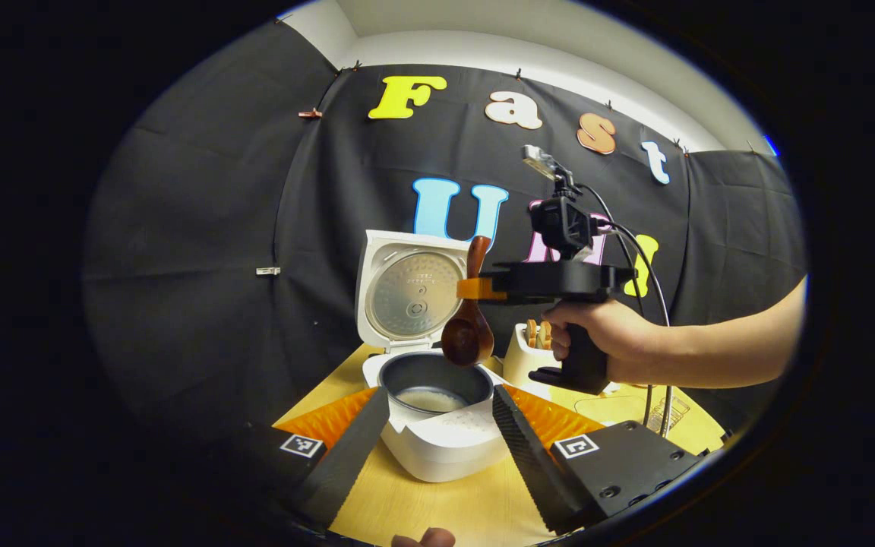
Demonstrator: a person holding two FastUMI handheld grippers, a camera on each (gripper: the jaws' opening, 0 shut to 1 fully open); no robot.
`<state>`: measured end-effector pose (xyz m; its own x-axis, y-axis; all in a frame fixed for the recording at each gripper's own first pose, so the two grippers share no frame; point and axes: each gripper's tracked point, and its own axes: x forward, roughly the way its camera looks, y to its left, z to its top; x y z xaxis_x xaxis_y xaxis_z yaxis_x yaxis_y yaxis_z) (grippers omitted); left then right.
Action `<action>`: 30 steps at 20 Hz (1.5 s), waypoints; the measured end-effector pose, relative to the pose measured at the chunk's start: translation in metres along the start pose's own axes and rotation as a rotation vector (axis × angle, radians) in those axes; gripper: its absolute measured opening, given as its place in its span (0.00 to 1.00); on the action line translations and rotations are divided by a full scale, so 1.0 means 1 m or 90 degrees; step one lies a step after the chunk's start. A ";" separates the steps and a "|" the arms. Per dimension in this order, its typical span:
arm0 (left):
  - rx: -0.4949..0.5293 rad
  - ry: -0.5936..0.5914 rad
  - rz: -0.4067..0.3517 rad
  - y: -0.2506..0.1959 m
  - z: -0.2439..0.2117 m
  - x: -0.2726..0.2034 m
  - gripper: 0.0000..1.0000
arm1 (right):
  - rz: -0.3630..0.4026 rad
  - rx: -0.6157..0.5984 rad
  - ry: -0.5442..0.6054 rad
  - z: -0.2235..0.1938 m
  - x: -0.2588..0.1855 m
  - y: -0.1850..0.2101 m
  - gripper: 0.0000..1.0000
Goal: Close the left gripper, press the button to open the rice cooker; take a wooden spoon from the chopstick holder with the right hand, scoop a spoonful of rice and pour it into the rice cooker, then put the wooden spoon back into the chopstick holder.
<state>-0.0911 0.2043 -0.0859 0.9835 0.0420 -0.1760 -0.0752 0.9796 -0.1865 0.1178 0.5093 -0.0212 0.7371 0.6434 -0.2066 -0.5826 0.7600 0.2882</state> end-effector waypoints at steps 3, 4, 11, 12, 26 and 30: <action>0.011 -0.004 -0.003 -0.007 0.003 -0.001 0.95 | -0.009 0.115 -0.020 0.016 -0.014 -0.015 0.09; 0.015 -0.005 -0.004 -0.009 0.004 -0.002 0.95 | -0.013 0.154 -0.030 0.023 -0.022 -0.021 0.09; 0.026 -0.016 -0.020 -0.035 0.014 0.000 0.95 | -0.028 0.282 -0.119 0.069 -0.095 -0.062 0.09; 0.030 -0.018 -0.022 -0.038 0.016 0.001 0.95 | -0.032 0.286 -0.129 0.073 -0.107 -0.070 0.09; 0.067 -0.039 -0.039 -0.097 0.031 0.012 0.95 | -0.166 0.252 -0.215 0.073 -0.299 -0.224 0.09; 0.070 -0.040 -0.029 -0.111 0.036 0.016 0.95 | -0.245 0.212 -0.195 0.046 -0.343 -0.291 0.09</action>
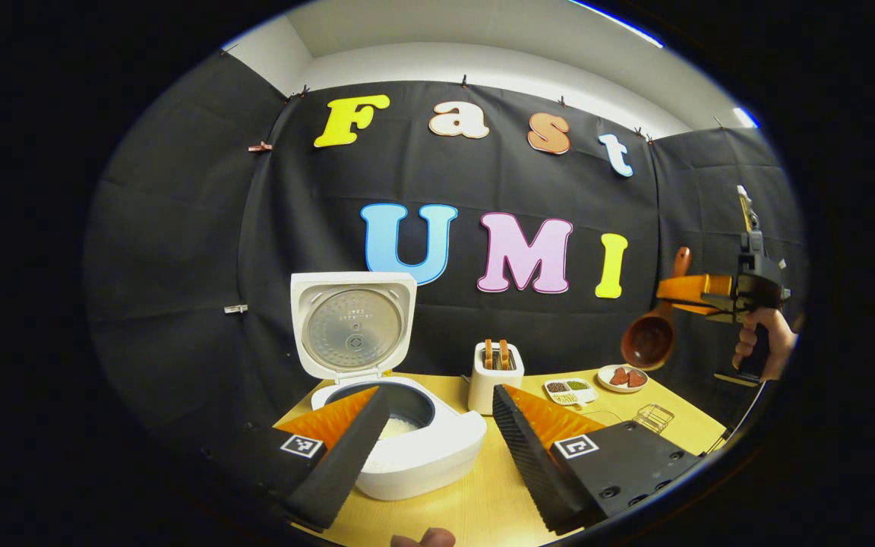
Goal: Close the left gripper, press the button to open the rice cooker; take a wooden spoon from the chopstick holder with the right hand, scoop a spoonful of rice and pour it into the rice cooker, then put the wooden spoon back into the chopstick holder.
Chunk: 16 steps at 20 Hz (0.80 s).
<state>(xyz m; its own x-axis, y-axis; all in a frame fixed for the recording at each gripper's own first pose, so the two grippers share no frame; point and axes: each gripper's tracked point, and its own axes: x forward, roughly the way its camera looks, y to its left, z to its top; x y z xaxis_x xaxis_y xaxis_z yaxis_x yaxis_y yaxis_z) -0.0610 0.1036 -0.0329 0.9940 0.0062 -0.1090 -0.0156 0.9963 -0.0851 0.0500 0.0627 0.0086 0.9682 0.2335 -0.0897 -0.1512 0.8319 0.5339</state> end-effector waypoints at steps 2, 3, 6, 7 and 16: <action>0.002 0.003 0.010 -0.008 0.001 0.000 0.95 | -0.033 -0.029 0.004 0.001 -0.006 -0.040 0.09; 0.004 0.004 0.015 -0.012 0.003 0.001 0.95 | -0.048 -0.041 0.008 0.000 -0.008 -0.059 0.09; 0.010 0.010 0.028 -0.025 0.004 -0.001 0.95 | -0.088 -0.062 0.032 -0.011 -0.011 -0.118 0.09; 0.013 0.013 0.031 -0.031 0.003 -0.002 0.95 | -0.098 -0.067 0.042 -0.014 -0.017 -0.136 0.09; 0.026 0.036 0.081 -0.059 0.008 -0.005 0.95 | -0.121 -0.060 0.150 -0.103 0.007 -0.233 0.10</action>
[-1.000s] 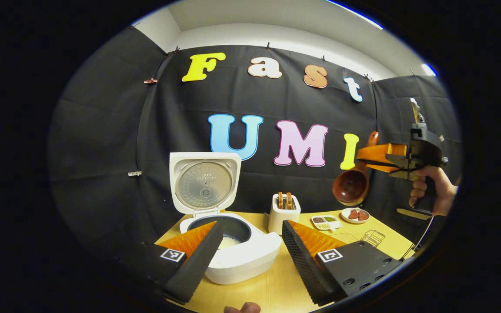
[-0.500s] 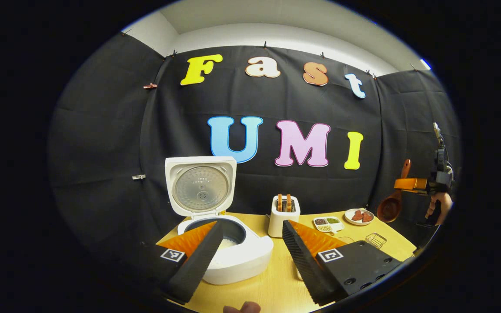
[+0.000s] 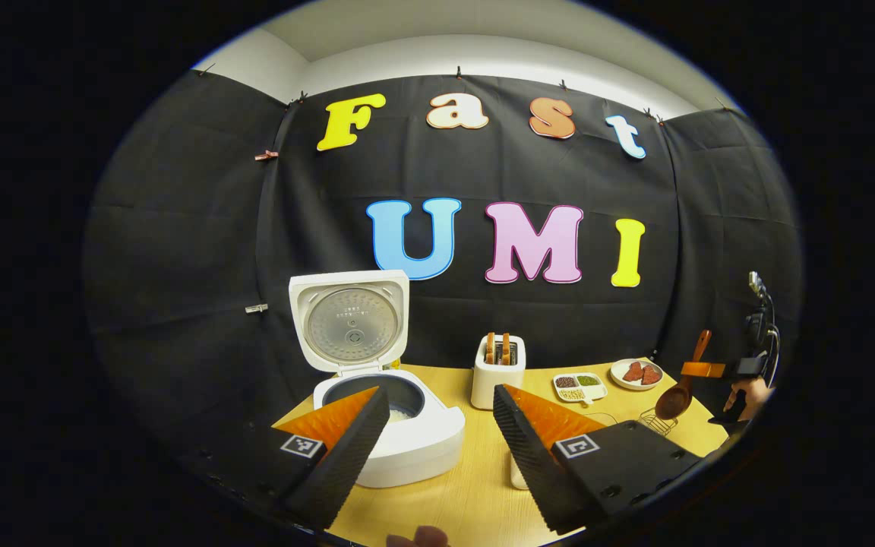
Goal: Close the left gripper, press the button to open the rice cooker; take a wooden spoon from the chopstick holder with the right hand, scoop a spoonful of rice and pour it into the rice cooker, then put the wooden spoon back into the chopstick holder.
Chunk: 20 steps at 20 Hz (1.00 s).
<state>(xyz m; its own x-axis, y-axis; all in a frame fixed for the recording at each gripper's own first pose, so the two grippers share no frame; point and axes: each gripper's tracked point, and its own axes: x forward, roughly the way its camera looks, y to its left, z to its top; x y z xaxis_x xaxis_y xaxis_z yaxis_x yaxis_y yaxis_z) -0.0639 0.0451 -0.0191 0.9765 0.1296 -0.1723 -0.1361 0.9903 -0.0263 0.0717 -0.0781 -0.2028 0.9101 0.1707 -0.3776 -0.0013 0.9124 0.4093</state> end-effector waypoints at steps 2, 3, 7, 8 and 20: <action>-0.001 0.007 0.013 -0.003 0.001 0.000 0.95 | -0.005 0.012 0.021 -0.020 0.012 -0.009 0.09; -0.003 0.010 0.018 -0.005 0.001 0.000 0.95 | -0.009 0.015 0.029 -0.029 0.017 -0.014 0.09; -0.024 0.021 0.040 -0.006 0.000 -0.001 0.95 | -0.012 0.049 0.060 -0.053 0.027 -0.021 0.10; -0.026 0.021 0.044 -0.007 0.000 -0.001 0.95 | -0.016 0.058 0.065 -0.057 0.030 -0.024 0.09; -0.017 0.007 0.023 -0.003 0.012 0.013 0.95 | -0.054 0.126 0.102 -0.073 0.014 -0.043 0.45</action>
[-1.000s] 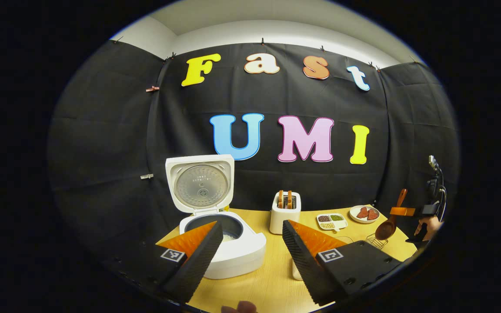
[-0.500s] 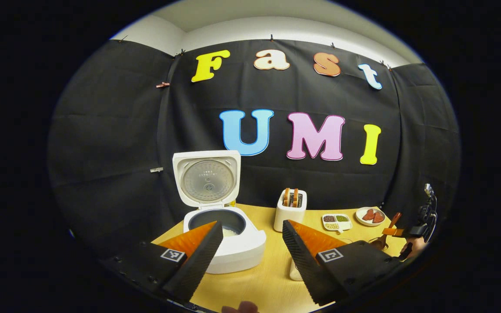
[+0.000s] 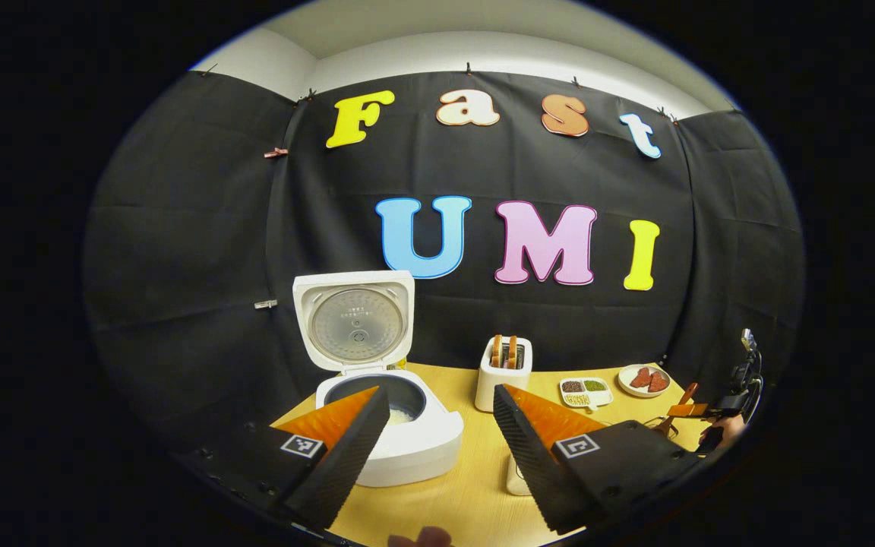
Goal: Close the left gripper, press the button to open the rice cooker; take a wooden spoon from the chopstick holder with the right hand, scoop a spoonful of rice and pour it into the rice cooker, then put the wooden spoon back into the chopstick holder.
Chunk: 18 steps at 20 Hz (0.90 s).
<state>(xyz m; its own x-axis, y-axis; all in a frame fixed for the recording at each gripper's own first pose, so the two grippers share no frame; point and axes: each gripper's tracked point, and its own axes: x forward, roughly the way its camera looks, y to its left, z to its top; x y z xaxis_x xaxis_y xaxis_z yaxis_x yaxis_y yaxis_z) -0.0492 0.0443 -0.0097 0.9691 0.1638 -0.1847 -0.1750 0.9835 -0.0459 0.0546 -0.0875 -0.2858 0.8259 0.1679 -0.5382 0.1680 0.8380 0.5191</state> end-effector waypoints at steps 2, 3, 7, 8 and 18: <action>-0.004 -0.004 -0.008 0.003 0.002 0.003 0.95 | -0.016 -0.003 -0.008 0.003 -0.009 -0.002 0.66; -0.006 -0.007 -0.012 0.004 0.003 0.004 0.95 | -0.021 -0.007 -0.011 0.003 -0.015 -0.003 0.72; -0.013 -0.021 -0.023 0.011 0.012 0.012 0.95 | -0.049 -0.030 -0.033 0.009 -0.037 -0.002 0.97; -0.013 -0.027 -0.023 0.014 0.016 0.014 0.95 | -0.060 -0.038 -0.044 0.013 -0.044 -0.002 0.98; 0.006 -0.119 -0.006 0.060 0.080 0.067 0.95 | -0.056 -0.132 -0.144 0.064 -0.110 0.065 0.98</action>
<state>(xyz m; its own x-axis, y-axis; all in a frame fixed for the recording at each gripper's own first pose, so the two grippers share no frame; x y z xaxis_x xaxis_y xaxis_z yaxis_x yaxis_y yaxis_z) 0.0194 0.1204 0.0533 0.9863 0.1647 0.0017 -0.1645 0.9856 -0.0379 0.0088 -0.0850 -0.1501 0.9158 -0.0111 -0.4015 0.1506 0.9362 0.3177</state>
